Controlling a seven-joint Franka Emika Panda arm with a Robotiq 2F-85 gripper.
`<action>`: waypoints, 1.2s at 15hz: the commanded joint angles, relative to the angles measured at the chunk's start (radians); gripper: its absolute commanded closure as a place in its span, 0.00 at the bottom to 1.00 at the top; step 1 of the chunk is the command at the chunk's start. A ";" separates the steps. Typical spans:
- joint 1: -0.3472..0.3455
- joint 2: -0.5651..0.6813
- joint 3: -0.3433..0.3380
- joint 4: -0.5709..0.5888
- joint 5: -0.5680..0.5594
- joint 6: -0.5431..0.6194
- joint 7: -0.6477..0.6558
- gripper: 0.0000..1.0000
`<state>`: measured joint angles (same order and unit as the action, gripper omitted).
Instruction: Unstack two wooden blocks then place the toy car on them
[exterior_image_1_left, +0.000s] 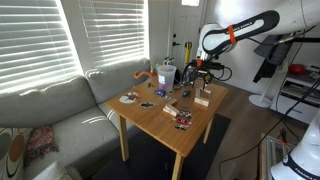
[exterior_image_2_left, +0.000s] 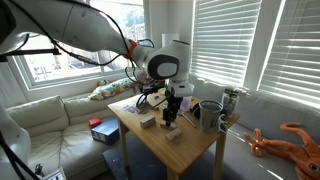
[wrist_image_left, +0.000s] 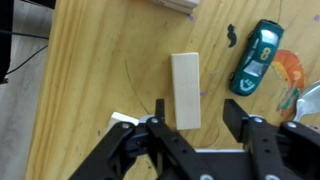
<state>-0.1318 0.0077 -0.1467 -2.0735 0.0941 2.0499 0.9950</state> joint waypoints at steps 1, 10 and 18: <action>-0.013 -0.056 -0.008 -0.027 -0.019 0.002 -0.005 0.05; -0.055 -0.075 -0.035 -0.086 -0.024 0.020 0.002 0.00; -0.062 -0.054 -0.042 -0.102 0.008 0.047 0.008 0.00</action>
<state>-0.1878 -0.0404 -0.1875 -2.1544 0.0771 2.0569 0.9936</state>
